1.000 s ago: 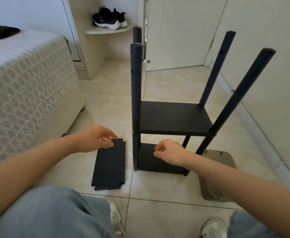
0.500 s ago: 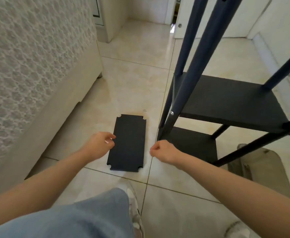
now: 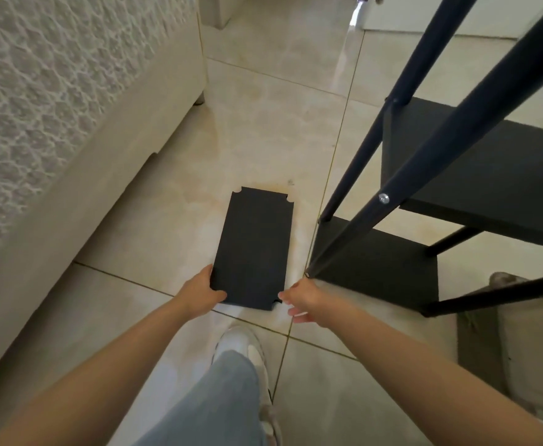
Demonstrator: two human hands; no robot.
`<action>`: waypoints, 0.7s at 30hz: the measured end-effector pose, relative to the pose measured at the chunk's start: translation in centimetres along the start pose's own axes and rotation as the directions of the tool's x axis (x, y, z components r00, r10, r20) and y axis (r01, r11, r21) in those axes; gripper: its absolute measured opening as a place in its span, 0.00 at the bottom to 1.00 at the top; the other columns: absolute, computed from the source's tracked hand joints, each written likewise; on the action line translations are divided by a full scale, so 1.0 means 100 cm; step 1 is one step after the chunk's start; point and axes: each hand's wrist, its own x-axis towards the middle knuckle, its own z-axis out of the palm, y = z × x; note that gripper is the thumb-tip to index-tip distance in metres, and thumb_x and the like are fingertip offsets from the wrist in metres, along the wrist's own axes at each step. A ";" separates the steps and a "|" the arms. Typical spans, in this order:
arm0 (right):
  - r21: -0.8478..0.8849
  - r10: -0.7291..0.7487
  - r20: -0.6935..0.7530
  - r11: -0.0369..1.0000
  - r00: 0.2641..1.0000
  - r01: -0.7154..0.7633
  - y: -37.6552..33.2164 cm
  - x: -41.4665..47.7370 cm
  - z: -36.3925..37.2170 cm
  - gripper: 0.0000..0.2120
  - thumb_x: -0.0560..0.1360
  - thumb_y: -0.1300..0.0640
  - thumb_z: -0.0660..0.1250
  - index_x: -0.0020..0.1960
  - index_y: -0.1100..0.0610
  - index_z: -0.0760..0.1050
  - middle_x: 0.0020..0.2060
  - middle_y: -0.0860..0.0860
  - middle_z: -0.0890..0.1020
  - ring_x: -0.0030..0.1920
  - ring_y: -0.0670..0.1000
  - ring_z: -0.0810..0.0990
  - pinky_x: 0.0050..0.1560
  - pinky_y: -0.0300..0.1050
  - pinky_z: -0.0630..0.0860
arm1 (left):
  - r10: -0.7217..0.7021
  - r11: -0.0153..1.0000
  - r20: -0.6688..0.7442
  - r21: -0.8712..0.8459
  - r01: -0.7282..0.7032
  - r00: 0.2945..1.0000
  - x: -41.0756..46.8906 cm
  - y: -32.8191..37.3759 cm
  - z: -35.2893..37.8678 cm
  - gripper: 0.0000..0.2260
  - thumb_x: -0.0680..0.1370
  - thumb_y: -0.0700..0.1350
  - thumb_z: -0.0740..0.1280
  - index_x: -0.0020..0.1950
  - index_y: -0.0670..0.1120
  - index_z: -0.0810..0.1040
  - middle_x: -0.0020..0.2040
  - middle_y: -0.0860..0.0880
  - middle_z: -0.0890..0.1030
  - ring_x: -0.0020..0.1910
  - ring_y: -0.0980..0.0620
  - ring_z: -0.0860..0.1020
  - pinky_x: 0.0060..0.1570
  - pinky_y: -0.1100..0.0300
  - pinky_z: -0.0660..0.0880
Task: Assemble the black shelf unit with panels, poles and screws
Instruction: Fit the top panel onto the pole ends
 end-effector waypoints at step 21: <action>0.633 -0.014 0.096 0.773 0.995 -0.050 -0.006 -0.023 0.005 0.12 0.76 0.61 0.71 0.53 0.56 0.69 0.48 0.57 0.80 0.36 0.55 0.86 0.35 0.53 0.83 | -0.215 0.779 0.016 -0.601 0.182 0.976 -0.005 0.015 -0.027 0.20 0.80 0.42 0.70 0.71 0.40 0.71 0.62 0.42 0.78 0.51 0.46 0.79 0.39 0.58 0.79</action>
